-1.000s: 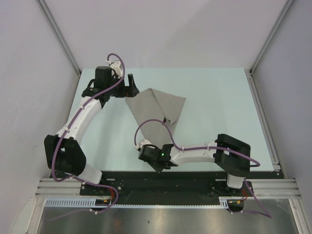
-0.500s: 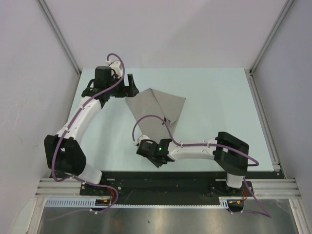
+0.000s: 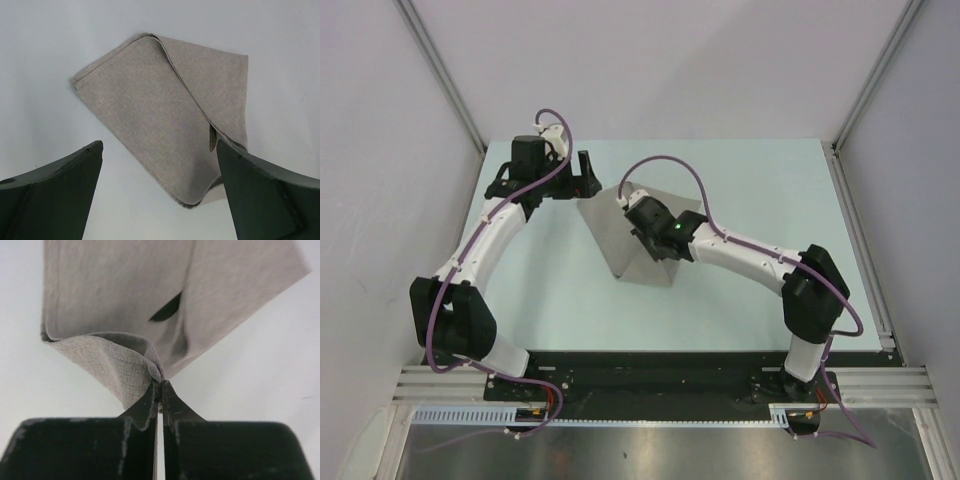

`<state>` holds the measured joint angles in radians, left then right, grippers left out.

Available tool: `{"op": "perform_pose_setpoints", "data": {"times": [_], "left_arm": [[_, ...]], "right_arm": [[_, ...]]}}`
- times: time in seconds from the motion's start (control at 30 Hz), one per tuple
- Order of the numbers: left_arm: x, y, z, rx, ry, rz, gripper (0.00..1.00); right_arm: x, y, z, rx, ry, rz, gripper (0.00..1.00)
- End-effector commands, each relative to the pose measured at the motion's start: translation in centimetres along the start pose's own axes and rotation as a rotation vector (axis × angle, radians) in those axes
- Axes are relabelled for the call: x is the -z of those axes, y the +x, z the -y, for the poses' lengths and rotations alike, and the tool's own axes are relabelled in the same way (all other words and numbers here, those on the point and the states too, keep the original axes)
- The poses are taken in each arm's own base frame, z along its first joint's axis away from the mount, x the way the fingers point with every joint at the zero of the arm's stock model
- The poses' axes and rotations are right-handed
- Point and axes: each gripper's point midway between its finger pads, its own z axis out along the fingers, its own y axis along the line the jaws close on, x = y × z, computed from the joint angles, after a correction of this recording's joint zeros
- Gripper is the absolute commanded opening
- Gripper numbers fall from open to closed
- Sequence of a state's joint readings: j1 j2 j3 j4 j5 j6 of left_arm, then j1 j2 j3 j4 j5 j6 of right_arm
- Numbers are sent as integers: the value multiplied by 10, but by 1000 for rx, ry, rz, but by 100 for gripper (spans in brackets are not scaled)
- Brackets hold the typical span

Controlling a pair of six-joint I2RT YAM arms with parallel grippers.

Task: Fold the napkin, place the utensils inside, and roll it up
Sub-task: Fold the napkin

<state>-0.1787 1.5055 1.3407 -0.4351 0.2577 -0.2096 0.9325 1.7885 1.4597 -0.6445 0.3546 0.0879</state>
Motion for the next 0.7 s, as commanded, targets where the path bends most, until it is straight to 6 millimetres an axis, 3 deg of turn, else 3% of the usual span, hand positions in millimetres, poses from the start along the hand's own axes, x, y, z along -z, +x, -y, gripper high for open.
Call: {"op": "perform_pose_setpoints", "data": {"times": [0.0,0.33,0.53,0.67], "left_arm": [[8,-17,0,-1,-1,54,100],[5,-14,-4,6,-11,43,100],[1,-10,-6,13,-8,26,100],[-1,-9,-5,18,-1,21,100]], "right_arm": [[2,-42,38,41,71,92,0],[-7,-75,98,25,157,128,0],[-1,-83,114,20,184,141,0],[11,-89,112,11,167,160,0]]}}
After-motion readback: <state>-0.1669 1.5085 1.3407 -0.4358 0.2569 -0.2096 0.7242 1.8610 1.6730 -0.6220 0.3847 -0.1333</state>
